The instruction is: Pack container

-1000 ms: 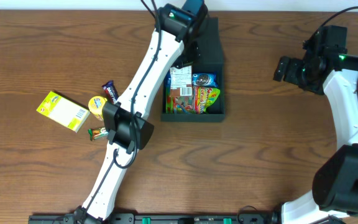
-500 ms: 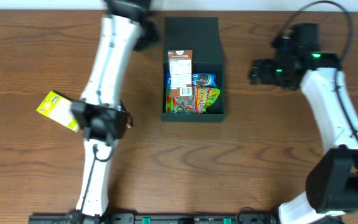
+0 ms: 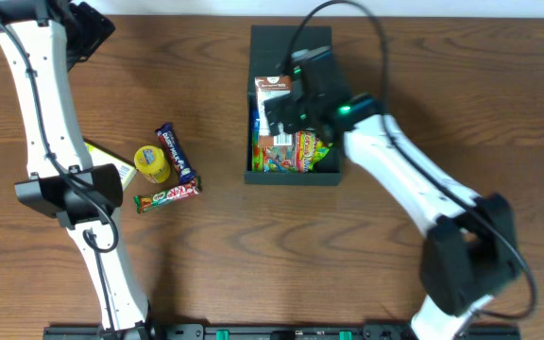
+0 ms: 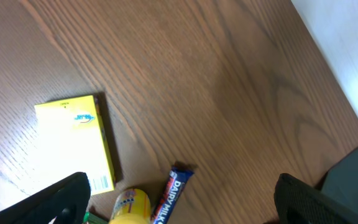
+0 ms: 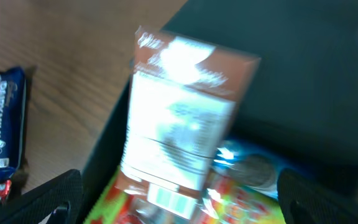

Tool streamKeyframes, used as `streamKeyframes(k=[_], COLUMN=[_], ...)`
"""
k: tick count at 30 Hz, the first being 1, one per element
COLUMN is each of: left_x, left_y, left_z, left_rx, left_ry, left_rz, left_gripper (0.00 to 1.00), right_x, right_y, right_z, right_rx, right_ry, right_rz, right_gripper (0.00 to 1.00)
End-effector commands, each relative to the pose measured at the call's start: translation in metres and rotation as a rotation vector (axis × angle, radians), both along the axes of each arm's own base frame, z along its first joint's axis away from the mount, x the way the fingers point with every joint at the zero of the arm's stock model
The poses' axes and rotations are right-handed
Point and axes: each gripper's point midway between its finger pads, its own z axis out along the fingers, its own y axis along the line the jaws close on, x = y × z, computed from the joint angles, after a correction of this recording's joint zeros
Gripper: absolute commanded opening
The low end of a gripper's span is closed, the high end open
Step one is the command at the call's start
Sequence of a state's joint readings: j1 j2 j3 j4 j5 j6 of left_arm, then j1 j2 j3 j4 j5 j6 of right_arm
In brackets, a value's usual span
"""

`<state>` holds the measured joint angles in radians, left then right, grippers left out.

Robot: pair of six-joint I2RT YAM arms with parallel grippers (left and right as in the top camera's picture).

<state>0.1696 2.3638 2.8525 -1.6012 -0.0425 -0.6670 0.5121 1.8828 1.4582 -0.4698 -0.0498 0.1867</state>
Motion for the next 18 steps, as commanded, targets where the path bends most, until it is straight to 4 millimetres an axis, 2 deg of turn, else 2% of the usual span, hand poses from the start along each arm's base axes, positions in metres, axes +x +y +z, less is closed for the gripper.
streamKeyframes(k=[1, 5, 9, 18], left_x=[-0.001, 0.002, 0.003, 0.003], left_y=[0.003, 0.003, 0.001, 0.0], left_z=[0.0, 0.001, 0.001, 0.001], left_rx=[-0.01, -0.011, -0.026, -0.026], left_ry=[0.0, -0.012, -0.018, -0.019], left_rz=[-0.01, -0.01, -0.016, -0.017], left_gripper=[0.96, 0.96, 0.96, 0.96], right_x=[-0.003, -0.005, -0.006, -0.001], right_y=[0.018, 0.026, 0.025, 0.014], right_z=[-0.018, -0.025, -0.048, -0.07], right_rx=[0.032, 0.03, 0.012, -0.055], right_ry=[0.045, 0.048, 0.094, 0.101], right_rz=[-0.054, -0.051, -0.067, -0.113], right_gripper=[0.99, 0.99, 0.99, 0.99])
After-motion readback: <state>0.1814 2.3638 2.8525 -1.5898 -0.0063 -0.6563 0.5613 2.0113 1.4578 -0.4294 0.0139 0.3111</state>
